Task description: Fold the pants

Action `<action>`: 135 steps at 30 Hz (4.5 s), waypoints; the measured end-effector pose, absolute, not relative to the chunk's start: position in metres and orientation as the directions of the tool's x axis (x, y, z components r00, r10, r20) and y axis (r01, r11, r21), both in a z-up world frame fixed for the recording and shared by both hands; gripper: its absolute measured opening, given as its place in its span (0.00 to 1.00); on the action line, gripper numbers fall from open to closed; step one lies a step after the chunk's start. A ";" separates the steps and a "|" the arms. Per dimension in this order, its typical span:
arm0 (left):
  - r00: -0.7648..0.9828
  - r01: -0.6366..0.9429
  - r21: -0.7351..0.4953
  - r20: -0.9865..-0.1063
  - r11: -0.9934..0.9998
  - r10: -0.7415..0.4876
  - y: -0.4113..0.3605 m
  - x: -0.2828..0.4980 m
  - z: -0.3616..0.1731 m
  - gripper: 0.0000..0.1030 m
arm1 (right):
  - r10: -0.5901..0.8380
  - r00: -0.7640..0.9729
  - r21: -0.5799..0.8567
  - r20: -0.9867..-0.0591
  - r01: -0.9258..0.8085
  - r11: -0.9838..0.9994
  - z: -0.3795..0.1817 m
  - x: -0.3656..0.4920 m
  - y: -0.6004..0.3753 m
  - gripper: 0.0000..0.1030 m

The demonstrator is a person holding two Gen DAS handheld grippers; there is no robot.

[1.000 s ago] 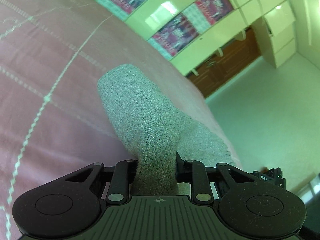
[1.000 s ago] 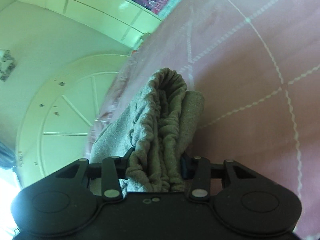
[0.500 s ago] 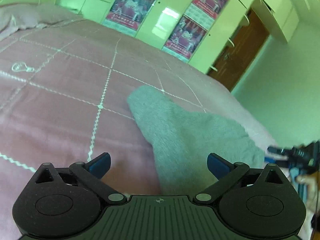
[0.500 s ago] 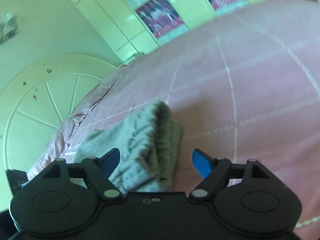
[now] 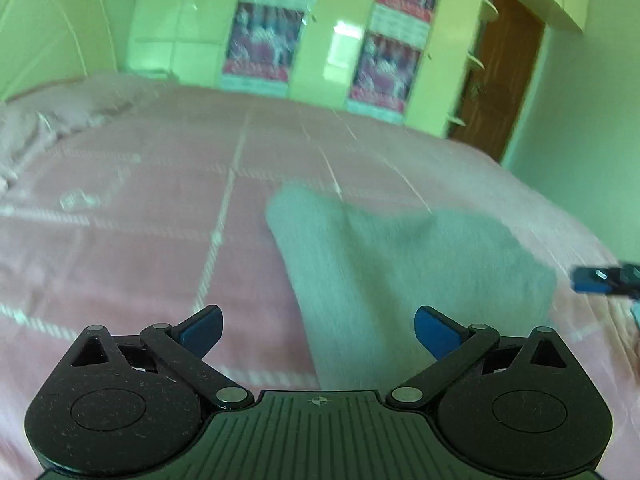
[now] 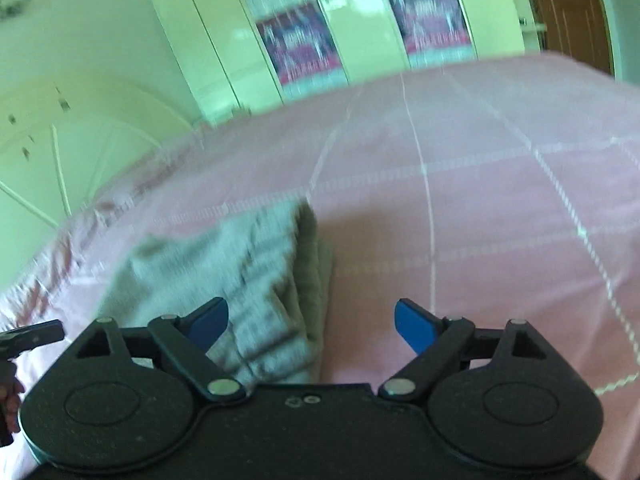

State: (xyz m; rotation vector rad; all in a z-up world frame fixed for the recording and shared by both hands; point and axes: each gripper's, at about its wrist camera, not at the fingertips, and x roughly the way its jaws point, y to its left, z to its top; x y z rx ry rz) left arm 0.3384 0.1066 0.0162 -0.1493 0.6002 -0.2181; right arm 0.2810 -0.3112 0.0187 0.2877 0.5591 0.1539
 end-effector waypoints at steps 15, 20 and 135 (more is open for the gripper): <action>0.796 0.015 -0.080 -0.602 0.997 -0.060 0.098 0.431 -0.001 1.00 | 0.149 0.829 0.027 -0.540 -0.160 0.987 0.014 0.373 -0.237 0.29; 0.768 0.047 0.011 -0.639 0.999 -0.030 0.073 0.478 -0.006 1.00 | 0.112 0.803 0.013 -0.586 -0.129 0.992 0.009 0.421 -0.222 0.33; 0.921 0.133 -0.069 -0.359 0.989 -0.149 0.000 -0.033 0.074 1.00 | 0.067 0.957 0.013 -0.283 -0.066 0.998 0.049 -0.058 -0.183 0.94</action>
